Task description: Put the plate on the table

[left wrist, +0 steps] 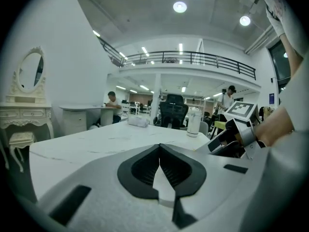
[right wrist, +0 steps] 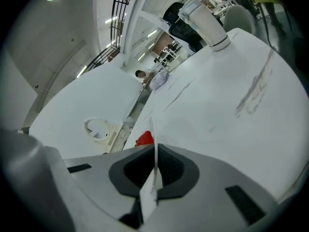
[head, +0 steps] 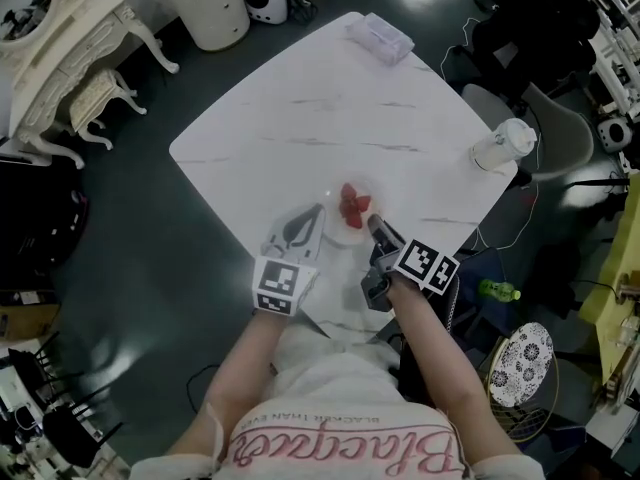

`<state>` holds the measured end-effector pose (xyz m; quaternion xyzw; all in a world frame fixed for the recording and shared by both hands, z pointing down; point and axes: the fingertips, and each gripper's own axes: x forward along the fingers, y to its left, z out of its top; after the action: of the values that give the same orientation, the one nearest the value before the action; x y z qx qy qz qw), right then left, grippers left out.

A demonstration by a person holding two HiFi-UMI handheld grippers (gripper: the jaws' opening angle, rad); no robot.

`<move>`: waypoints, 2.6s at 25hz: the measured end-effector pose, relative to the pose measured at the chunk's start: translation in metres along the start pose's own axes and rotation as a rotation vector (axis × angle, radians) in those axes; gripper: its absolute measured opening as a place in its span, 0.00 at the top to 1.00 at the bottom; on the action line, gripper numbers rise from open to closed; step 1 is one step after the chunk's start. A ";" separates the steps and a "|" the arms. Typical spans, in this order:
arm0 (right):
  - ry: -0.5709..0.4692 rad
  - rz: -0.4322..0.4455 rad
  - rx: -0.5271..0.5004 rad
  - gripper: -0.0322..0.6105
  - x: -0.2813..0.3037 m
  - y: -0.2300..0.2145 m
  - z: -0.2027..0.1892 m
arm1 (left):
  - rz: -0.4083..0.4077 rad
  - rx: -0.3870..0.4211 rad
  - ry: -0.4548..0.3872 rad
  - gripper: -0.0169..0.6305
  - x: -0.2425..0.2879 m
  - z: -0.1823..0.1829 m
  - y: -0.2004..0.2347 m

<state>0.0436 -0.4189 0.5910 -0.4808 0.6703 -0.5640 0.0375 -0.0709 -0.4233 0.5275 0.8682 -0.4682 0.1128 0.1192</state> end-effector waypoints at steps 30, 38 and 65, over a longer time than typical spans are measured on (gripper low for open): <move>0.006 -0.524 -0.624 0.78 0.030 -0.051 0.028 | -0.043 -0.003 0.039 0.97 0.023 -0.006 0.009; -0.095 -0.399 -0.728 0.78 0.014 -0.009 0.043 | -0.051 0.037 0.018 0.97 0.013 0.005 -0.004; -0.397 0.033 -1.018 0.93 -0.143 0.153 0.024 | -0.090 0.109 -0.242 0.97 -0.061 0.107 -0.080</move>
<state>0.0420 -0.3532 0.3910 -0.5246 0.8463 -0.0662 -0.0653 -0.0267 -0.3664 0.3992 0.9007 -0.4331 0.0271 0.0191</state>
